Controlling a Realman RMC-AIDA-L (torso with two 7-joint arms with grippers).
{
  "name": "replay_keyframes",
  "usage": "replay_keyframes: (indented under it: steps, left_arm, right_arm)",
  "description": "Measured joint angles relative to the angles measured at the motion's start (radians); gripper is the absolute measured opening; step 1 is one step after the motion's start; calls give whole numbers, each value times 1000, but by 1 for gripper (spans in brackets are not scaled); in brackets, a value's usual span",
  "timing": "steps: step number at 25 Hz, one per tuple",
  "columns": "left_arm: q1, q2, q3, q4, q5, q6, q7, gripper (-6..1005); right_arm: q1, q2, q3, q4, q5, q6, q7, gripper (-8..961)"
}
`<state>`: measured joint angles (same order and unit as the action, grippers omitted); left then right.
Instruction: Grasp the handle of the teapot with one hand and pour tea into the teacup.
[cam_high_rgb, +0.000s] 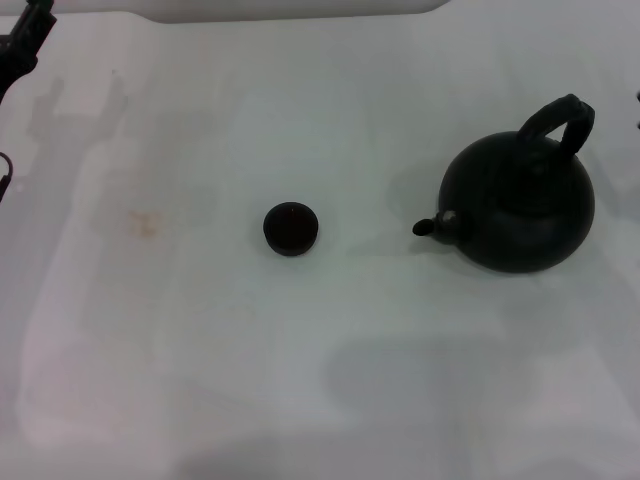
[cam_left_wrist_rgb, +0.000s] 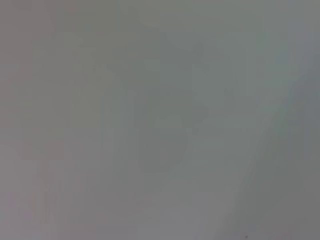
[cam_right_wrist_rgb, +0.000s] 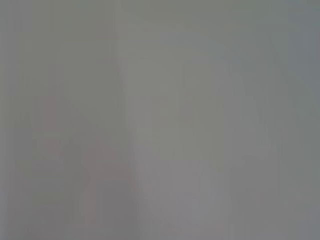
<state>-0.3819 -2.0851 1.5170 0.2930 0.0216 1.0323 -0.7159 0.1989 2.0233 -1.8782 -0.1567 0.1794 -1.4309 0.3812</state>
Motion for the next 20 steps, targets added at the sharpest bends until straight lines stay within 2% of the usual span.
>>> replay_keyframes:
  steps: [3, 8, 20]
  left_arm:
    - [0, 0, 0, 0, 3, 0, 2, 875]
    - [0, 1, 11, 0, 2, 0, 17, 875]
    - [-11, -1, 17, -2, 2, 0, 27, 876]
  right_arm:
    - [20, 2, 6, -45, 18, 69, -98, 879]
    - [41, 4, 5, -103, 108, 172, -117, 878]
    - [47, 5, 0, -105, 132, 179, -112, 876]
